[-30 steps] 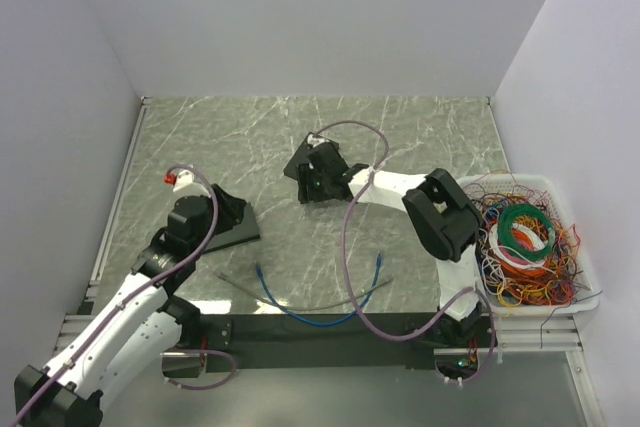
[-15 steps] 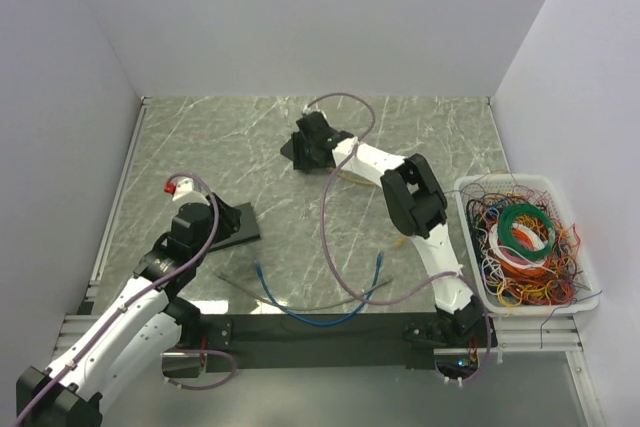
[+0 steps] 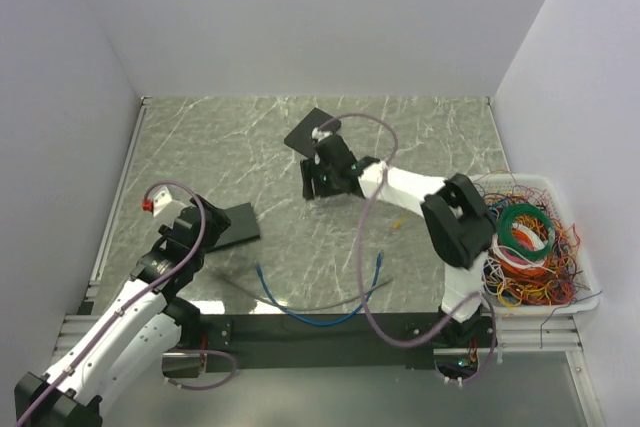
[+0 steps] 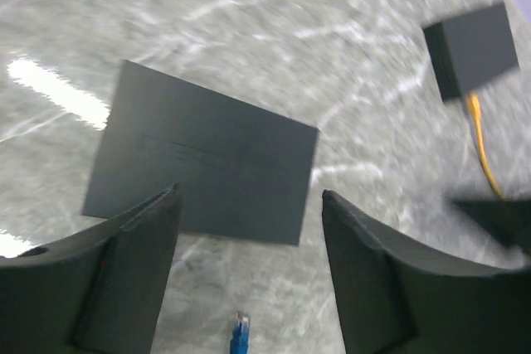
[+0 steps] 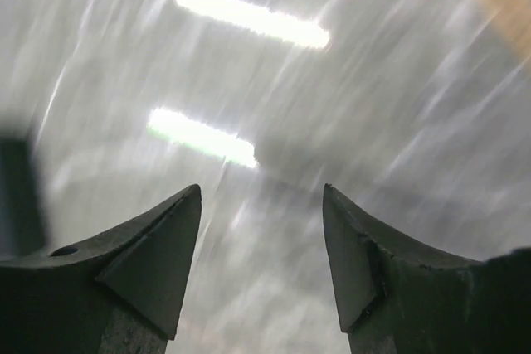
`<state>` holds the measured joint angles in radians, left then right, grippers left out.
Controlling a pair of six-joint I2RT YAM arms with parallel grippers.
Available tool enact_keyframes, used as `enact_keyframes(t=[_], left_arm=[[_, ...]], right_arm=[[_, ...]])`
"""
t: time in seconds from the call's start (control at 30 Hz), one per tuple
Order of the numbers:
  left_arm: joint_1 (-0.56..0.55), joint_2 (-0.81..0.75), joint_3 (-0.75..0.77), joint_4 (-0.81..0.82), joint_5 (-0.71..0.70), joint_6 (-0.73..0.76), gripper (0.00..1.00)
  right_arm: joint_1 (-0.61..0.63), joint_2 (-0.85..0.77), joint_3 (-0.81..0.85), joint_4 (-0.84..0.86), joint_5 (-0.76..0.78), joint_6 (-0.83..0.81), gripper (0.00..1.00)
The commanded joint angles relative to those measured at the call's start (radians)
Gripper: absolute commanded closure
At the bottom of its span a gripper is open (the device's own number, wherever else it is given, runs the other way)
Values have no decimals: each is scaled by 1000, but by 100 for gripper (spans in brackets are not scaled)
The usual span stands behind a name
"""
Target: Insert the plug into the switch port
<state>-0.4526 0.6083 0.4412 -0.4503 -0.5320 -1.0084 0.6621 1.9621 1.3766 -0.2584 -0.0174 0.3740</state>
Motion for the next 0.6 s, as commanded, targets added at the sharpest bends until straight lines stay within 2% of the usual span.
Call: enact_keyframes(t=[0.0, 0.1, 0.3, 0.43, 0.5, 0.57], left_arm=[[25, 28, 42, -50, -97, -91, 24], [113, 74, 42, -24, -37, -65, 22], [313, 88, -4, 99, 127, 19, 22], [490, 117, -44, 156, 240, 51, 23], [544, 154, -74, 194, 327, 66, 24], [588, 203, -94, 241, 355, 76, 25]], right_arm=[[76, -175, -143, 171, -108, 25, 32], [139, -236, -195, 208, -196, 40, 32], [156, -207, -205, 310, -337, 123, 31], [156, -140, -140, 360, -406, 172, 31], [156, -88, -104, 360, -421, 189, 31], [156, -52, -50, 354, -429, 206, 31]])
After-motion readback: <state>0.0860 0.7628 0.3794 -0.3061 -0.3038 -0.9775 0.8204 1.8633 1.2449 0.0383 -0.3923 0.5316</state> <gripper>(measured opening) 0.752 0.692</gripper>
